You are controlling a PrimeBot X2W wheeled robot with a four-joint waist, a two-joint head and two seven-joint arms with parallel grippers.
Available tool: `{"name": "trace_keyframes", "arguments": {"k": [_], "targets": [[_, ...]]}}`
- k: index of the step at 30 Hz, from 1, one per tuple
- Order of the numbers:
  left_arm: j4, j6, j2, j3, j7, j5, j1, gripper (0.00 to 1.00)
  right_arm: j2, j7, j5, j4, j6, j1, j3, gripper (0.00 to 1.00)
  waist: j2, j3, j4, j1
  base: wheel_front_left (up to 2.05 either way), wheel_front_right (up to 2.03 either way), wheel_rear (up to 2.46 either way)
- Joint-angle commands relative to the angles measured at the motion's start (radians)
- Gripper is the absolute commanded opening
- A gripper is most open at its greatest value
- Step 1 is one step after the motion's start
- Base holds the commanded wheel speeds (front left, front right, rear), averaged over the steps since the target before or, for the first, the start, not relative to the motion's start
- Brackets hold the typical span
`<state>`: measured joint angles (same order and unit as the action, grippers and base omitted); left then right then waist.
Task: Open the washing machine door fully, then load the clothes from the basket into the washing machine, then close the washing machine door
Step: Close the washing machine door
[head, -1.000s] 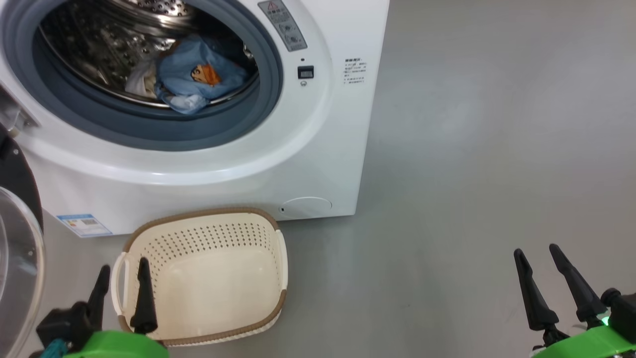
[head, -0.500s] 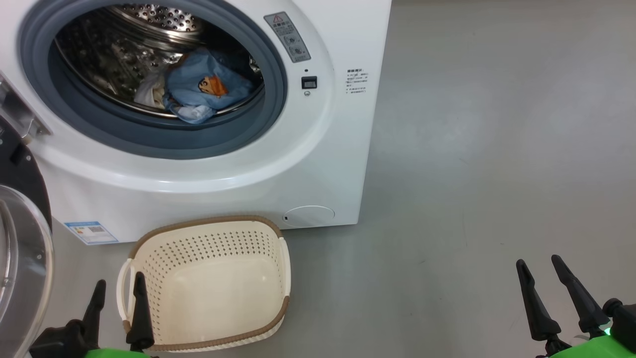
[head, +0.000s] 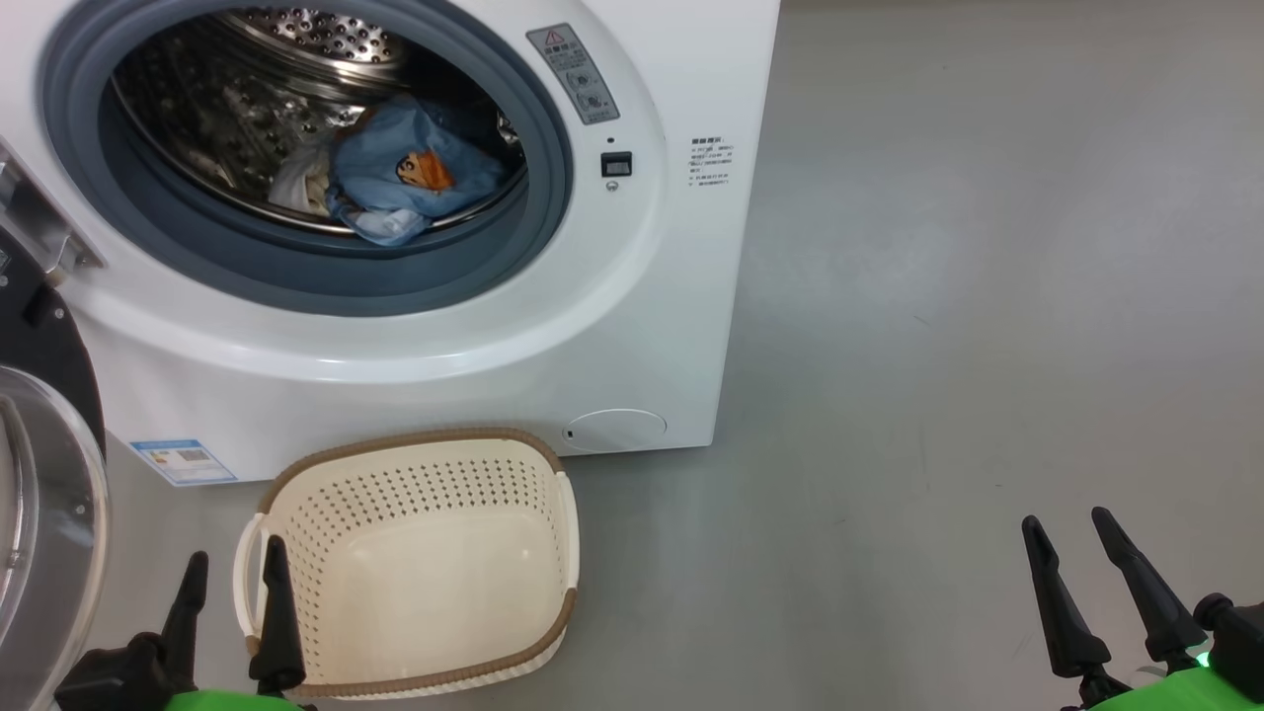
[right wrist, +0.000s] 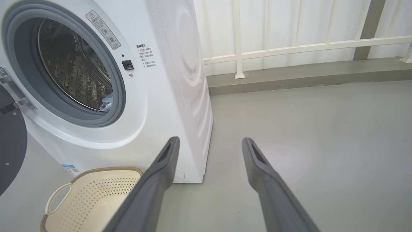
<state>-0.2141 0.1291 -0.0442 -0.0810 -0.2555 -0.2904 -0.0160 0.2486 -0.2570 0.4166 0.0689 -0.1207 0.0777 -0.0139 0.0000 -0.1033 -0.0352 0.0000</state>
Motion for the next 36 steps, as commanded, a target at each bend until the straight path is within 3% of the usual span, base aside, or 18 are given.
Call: {"name": "trace_keyframes", "arguments": {"k": [1, 21, 36], "targets": [[0.028, 0.002, -0.01, -0.032, -0.006, -0.001, -0.012, 1.0, 0.017, -0.005, -0.002, -0.023, -0.01, -0.01, -0.018, 1.0, 0.0, 0.001, 0.0, 0.0, -0.09, 0.09, 0.0], [0.041, 0.002, -0.008, -0.037, -0.006, 0.007, 0.0, 1.0, 0.023, -0.005, 0.003, -0.023, -0.01, -0.011, -0.019, 1.0, 0.0, 0.006, 0.006, 0.0, -0.95, 0.95, 0.0], [0.068, 0.002, -0.008, -0.012, -0.006, 0.002, 0.009, 1.0, 0.029, -0.005, -0.001, -0.026, -0.01, -0.008, -0.024, 1.0, 0.0, 0.018, 0.035, 0.0, -0.08, 0.08, 0.0]]}}
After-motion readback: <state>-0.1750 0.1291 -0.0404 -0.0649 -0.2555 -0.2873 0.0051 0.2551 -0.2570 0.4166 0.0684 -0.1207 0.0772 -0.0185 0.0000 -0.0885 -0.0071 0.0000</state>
